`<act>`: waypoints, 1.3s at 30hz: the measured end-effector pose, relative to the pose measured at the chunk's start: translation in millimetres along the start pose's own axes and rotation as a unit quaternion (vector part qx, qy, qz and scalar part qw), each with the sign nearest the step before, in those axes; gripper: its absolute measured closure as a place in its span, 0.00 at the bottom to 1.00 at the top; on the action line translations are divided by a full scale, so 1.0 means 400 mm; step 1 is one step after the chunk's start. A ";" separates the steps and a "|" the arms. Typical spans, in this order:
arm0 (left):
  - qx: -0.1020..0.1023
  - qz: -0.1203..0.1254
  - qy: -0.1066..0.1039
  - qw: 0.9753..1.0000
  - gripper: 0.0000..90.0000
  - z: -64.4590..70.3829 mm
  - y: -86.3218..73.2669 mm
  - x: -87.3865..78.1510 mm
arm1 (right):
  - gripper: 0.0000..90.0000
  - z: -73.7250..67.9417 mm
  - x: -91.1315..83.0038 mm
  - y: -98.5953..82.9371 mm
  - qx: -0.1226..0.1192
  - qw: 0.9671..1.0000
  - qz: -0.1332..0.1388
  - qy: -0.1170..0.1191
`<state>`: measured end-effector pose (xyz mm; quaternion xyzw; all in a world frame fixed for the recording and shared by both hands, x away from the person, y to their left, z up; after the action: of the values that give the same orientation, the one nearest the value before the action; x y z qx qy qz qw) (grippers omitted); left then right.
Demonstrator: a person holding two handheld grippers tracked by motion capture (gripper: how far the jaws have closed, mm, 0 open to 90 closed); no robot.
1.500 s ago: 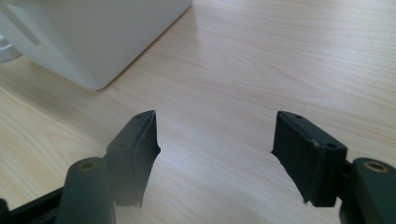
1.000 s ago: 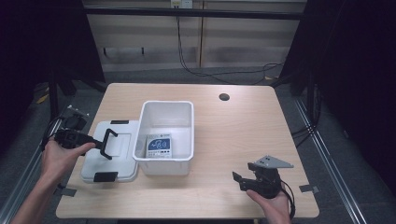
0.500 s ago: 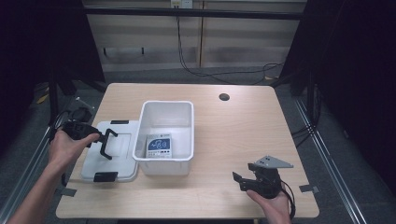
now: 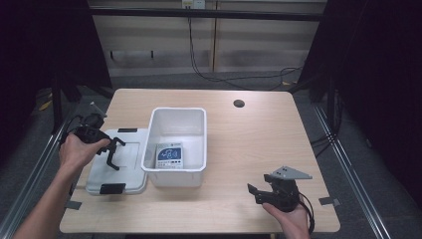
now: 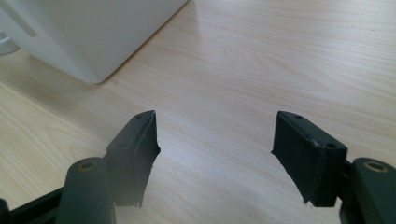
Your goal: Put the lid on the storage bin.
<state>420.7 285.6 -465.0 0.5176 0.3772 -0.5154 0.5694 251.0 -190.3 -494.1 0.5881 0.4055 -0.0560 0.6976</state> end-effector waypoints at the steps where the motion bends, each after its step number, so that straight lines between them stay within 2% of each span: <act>1: 0.002 -0.010 -0.003 1.000 0.71 0.004 0.001 0.004 | 0.34 0.000 0.000 0.000 0.001 1.000 0.000 0.000; 4: 0.003 -0.023 -0.004 1.000 0.68 0.009 0.000 0.011 | 0.34 0.000 0.000 0.000 0.000 1.000 0.000 0.000; 6: 0.005 -0.029 0.001 1.000 0.65 0.013 0.001 0.020 | 0.34 0.000 0.000 0.000 0.000 1.000 0.000 0.001; 7: 0.007 -0.036 0.009 0.999 0.60 0.014 0.002 0.025 | 0.34 0.000 0.000 0.000 0.000 1.000 -0.001 0.001; 9: -0.002 -0.042 0.011 0.999 0.61 0.017 0.004 0.034 | 0.34 -0.001 0.001 0.000 -0.001 1.000 -0.001 0.002; 11: 0.002 -0.045 0.020 0.999 0.61 0.024 0.003 0.041 | 0.34 -0.001 0.001 0.000 0.000 1.000 -0.002 0.002; 14: -0.002 -0.049 0.027 0.998 0.64 0.024 0.002 0.051 | 0.34 -0.003 0.000 -0.001 0.001 1.000 -0.003 0.002; 18: -0.025 -0.042 0.025 0.998 0.70 0.013 0.004 0.059 | 0.33 -0.002 0.001 -0.001 -0.001 1.000 -0.002 0.004; 20: -0.025 -0.045 0.025 0.998 0.72 0.010 0.004 0.058 | 0.33 -0.003 0.002 -0.001 -0.001 1.000 -0.003 0.004; 22: -0.030 -0.036 0.022 0.999 0.78 0.010 0.008 0.057 | 0.33 -0.003 0.004 -0.001 -0.003 1.000 -0.003 0.004; 27: -0.022 -0.035 0.026 0.999 0.89 0.018 0.008 0.053 | 0.33 -0.005 0.005 -0.002 0.000 1.000 -0.006 0.007; 32: -0.023 -0.045 0.030 0.998 0.89 0.032 0.009 0.059 | 0.33 -0.006 0.005 -0.002 0.001 1.000 -0.007 0.010; 38: -0.027 -0.038 0.035 0.998 0.91 0.033 0.012 0.062 | 0.33 -0.006 0.006 -0.003 0.000 1.000 -0.008 0.012; 39: -0.021 -0.046 0.033 0.998 0.91 0.034 0.012 0.060 | 0.33 -0.008 0.006 -0.002 0.000 1.000 -0.008 0.012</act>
<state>428.2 267.1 -484.7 0.5046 0.4299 -0.5156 0.5428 250.6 -186.9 -496.2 0.5854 0.4185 -0.0548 0.6922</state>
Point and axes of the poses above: each handheld gripper's, and its own axes: x roughly forward along the jaws, y roughly out of its top, z roughly to its right, the point moved 7 cm from there along x, roughly forward along the jaws, and after that the axes turned 7 degrees about -x, right-handed, at the moved point
